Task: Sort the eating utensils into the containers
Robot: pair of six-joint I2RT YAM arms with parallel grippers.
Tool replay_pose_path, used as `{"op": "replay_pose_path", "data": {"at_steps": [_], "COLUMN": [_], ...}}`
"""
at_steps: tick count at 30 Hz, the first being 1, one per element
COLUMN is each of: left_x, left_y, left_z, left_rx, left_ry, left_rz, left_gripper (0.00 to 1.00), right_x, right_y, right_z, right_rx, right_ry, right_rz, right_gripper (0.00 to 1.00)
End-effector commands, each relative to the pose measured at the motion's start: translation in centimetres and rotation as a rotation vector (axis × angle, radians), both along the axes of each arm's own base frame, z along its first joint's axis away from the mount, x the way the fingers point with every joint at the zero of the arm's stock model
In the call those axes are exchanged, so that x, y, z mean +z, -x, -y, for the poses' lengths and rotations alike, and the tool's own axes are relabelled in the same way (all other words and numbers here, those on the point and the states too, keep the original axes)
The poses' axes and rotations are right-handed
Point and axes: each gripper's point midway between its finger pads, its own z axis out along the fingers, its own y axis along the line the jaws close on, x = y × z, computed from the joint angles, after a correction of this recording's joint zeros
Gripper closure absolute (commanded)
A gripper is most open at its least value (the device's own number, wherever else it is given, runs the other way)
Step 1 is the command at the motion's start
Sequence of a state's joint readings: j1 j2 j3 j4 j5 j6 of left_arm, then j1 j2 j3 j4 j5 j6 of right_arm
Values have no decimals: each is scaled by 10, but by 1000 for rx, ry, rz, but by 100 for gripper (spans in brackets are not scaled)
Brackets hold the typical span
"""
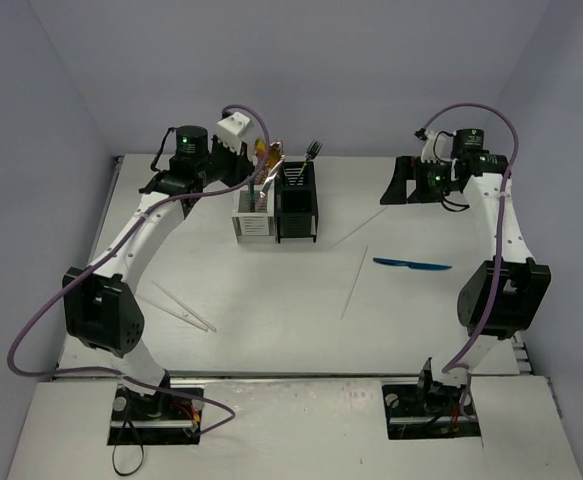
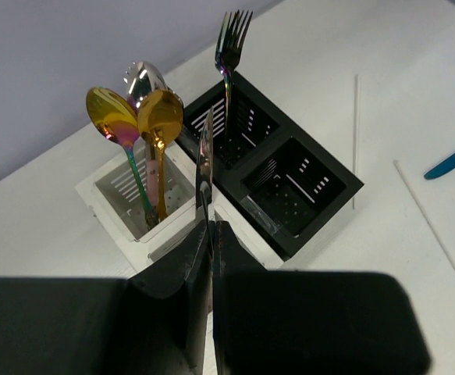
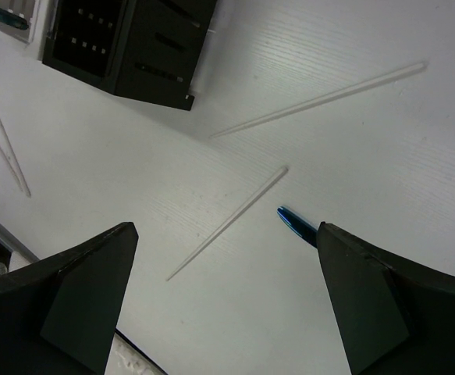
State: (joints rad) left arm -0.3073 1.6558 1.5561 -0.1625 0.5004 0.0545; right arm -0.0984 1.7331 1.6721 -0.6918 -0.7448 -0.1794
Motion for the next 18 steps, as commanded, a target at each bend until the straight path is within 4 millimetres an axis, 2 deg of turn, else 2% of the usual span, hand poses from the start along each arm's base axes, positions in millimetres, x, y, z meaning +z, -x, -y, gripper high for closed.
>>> {"op": "replay_pose_path", "data": {"at_steps": [1,3,4,8,9,13,15,18], "left_x": [38,31,29,26,26,30,31,36], "left_y": [-9,-9,-8,-2,0,10,16,25], "left_z": [2,2,2,-1,-1,-1,0,2], "left_rx": [-34,-39,-40,-44,-50,-72,-91,-116], "left_ry": [2,-10,-16,-34,-35,-48,-56,-73], "left_rz": [179,170,167,159,154,141,138,154], "left_gripper": [100,100,96,62,54,33,28,25], "right_x": [-5,-15,-25,-59,-62,-89,-103,-116], "right_y": [10,16,21,49,53,74,83,83], "right_z": [15,23,28,47,53,68,71,66], "right_rx": [91,150,178,357,403,615,692,807], "right_ry": [185,285,334,559,616,762,779,789], "right_rz": [114,141,136,130,138,101,62,41], "right_gripper": [4,4,4,7,8,7,7,8]}}
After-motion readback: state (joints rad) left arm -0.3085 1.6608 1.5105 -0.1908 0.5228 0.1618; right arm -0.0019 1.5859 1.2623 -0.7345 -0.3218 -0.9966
